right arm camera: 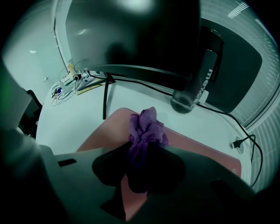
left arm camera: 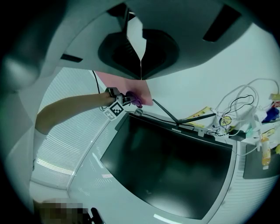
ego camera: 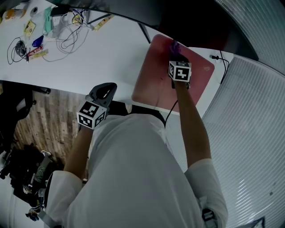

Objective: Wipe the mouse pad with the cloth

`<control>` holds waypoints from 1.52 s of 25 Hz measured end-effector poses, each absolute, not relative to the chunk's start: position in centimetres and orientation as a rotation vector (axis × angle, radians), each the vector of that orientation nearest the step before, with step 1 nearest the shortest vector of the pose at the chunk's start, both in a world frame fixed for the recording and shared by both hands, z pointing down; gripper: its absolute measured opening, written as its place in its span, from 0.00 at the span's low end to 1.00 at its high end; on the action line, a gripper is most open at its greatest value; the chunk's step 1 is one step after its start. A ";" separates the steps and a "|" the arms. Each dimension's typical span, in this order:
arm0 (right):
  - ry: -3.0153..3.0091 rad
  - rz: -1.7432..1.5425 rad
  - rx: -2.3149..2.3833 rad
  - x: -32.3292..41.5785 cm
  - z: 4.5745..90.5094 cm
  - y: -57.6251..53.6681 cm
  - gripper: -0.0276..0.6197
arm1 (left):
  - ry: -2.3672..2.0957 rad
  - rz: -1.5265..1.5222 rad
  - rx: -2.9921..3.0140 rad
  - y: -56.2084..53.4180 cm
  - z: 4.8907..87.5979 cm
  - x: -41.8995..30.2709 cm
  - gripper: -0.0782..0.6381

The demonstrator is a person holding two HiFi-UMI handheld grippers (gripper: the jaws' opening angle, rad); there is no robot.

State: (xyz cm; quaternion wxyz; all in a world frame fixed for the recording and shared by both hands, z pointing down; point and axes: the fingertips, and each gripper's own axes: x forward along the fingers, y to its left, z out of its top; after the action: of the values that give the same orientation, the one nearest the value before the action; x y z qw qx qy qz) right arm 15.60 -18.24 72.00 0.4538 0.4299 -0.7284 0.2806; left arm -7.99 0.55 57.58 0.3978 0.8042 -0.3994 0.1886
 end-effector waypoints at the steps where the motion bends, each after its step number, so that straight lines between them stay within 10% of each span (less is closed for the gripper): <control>1: -1.804 0.690 1.053 14.9 72.0 -18.2 0.22 | -1.012 0.476 2.035 0.7 57.6 -8.3 0.13; 19: -1.879 0.684 0.761 5.8 71.1 -11.6 0.22 | -0.986 0.476 2.124 1.7 56.3 -14.0 0.13; 38: -2.037 0.620 1.128 13.1 56.7 -2.5 0.22 | -0.760 0.454 2.335 0.3 52.8 -5.0 0.13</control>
State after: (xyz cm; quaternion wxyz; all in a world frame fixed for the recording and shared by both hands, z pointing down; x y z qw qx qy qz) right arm 13.06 -2.49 56.75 0.3578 0.4373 -0.7894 0.2401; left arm -4.97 0.30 52.76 0.3165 0.8869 -0.2888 0.1724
